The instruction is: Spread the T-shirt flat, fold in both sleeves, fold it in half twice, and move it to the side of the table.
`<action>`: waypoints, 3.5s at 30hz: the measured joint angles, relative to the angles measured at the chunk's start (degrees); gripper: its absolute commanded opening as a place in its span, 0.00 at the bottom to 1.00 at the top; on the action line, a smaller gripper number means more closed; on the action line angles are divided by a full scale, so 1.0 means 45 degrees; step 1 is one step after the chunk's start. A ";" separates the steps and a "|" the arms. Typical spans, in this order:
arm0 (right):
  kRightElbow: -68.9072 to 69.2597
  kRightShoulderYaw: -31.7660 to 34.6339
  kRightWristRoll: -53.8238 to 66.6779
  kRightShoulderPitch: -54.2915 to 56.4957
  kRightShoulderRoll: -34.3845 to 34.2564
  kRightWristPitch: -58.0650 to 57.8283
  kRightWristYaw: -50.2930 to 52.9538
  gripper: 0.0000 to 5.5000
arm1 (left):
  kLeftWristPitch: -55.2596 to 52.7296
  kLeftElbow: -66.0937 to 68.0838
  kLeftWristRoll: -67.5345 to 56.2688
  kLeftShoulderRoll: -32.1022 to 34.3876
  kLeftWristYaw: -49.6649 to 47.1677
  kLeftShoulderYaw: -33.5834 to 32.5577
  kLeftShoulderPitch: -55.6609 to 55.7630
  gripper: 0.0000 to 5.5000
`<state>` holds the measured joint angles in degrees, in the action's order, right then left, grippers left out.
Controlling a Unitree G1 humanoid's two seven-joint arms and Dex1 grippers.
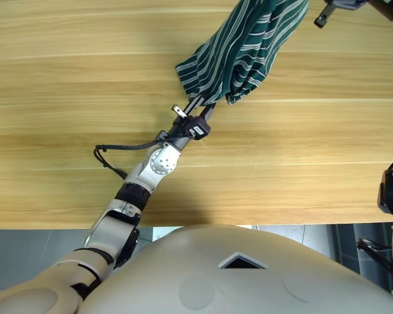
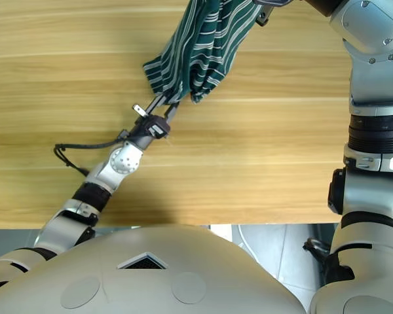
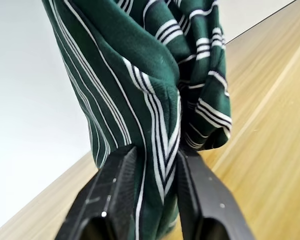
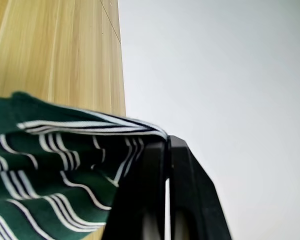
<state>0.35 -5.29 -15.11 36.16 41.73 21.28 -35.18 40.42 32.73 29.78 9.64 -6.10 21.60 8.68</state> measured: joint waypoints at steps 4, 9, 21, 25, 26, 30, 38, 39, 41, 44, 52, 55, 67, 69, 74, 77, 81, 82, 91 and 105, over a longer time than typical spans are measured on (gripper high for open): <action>-0.0009 0.0001 -0.0001 -0.0034 0.0000 0.0000 0.0017 0.00 | 0.0090 0.0050 -0.0031 0.0111 -0.0125 -0.0038 0.0028 0.02; -0.0043 0.0001 -0.0006 -0.0056 0.0001 0.0002 0.0021 0.00 | -0.0104 0.0254 -0.0029 0.0129 -0.0453 -0.0151 0.0150 0.00; -0.2161 0.0185 -0.0854 -0.1134 0.1392 0.1164 0.0442 0.00 | 0.2498 -0.2133 -0.3341 0.3569 -0.0116 -0.3421 0.0900 0.00; -0.2140 0.0531 0.0052 -0.2132 0.1938 0.1727 -0.0064 0.00 | 0.2612 -0.4098 -0.7131 0.5426 0.2099 -0.4337 0.0896 0.00; -0.2021 0.0685 0.0507 -0.2491 0.2108 0.1826 -0.0321 0.00 | 0.2536 -0.4537 -0.7959 0.5798 0.2654 -0.4487 0.0766 0.00; -0.0471 0.1912 0.3241 -0.4992 0.3321 0.2833 -0.1864 0.00 | 0.1862 -0.7405 -1.1407 0.8104 0.5838 -0.5094 -0.0688 0.00; 0.3081 0.4626 0.9959 -1.1794 0.5047 0.5300 -0.6907 0.00 | 0.2276 -1.0954 -1.1691 1.1218 1.0939 -0.6587 -0.7403 0.00; 0.3602 0.4967 1.0883 -1.2342 0.5042 0.5390 -0.7405 0.00 | 0.2542 -1.1144 -1.1749 1.1492 1.1519 -0.6608 -0.8126 0.00; 0.4555 0.5594 1.2856 -1.2763 0.5041 0.5293 -0.8348 0.00 | 0.2973 -1.1263 -1.2106 1.1949 1.2678 -0.6571 -0.9023 0.00; 0.4050 0.3702 1.1849 -1.0978 0.4906 0.4028 -0.8922 0.00 | 0.1900 -0.9661 -1.1676 1.1948 1.3619 -0.5486 -0.6548 0.00; -0.3197 -0.2190 0.4207 -0.3080 0.2165 0.1853 -0.9956 0.00 | -0.0542 -0.3624 -0.8625 1.0293 1.8268 -0.1348 0.1220 0.00; -0.6596 -0.3048 0.2103 0.0698 0.0797 0.0845 -0.6673 0.00 | -0.1387 -0.0721 -0.7495 0.8863 1.7688 -0.0699 0.4813 0.00; -0.8721 -0.1744 -0.2103 0.2140 -0.0004 0.0840 1.0257 0.00 | 0.1813 0.2773 -0.7228 0.7260 0.7315 -0.4681 0.8236 0.00; -0.8768 -0.1707 -0.3038 -0.0895 -0.0329 0.1733 1.2795 0.00 | 0.3606 0.3535 -0.7122 0.6713 0.7095 -0.5030 0.4965 0.00; -0.8330 -0.1499 -0.4814 -0.2952 -0.0250 0.1435 1.4812 0.00 | 0.4535 0.4297 -0.5898 0.6067 0.8621 -0.3511 0.1997 0.00; -0.7972 -0.1605 -0.4894 -0.3115 -0.0067 0.1657 1.3525 0.00 | 0.4560 0.4102 -0.5505 0.6298 0.9795 -0.2784 0.1056 0.00; -0.6641 -0.1994 -0.2975 -0.4709 0.0242 0.2667 0.9084 0.00 | 0.4528 0.3051 -0.5591 0.7170 1.0748 -0.2382 0.0070 0.00; -0.6223 -0.2055 -0.2404 -0.5170 0.0606 0.2840 0.7834 0.00 | 0.4507 0.2688 -0.5588 0.7424 1.0966 -0.2331 -0.0179 0.00; -0.2448 -0.2828 0.1084 -0.9766 0.3477 0.4108 0.0827 0.00 | 0.3456 -0.1121 -0.4987 0.9359 1.1571 -0.1987 -0.2605 0.05; 0.1259 -0.0850 0.3938 -1.3880 0.5720 0.4287 -0.1992 0.43 | 0.1757 -0.6861 -0.5052 1.1306 1.2214 -0.1970 -0.6087 0.40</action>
<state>6.02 -9.11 2.61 -26.30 67.47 40.57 -44.14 48.33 1.86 7.05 60.52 48.87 12.73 -18.71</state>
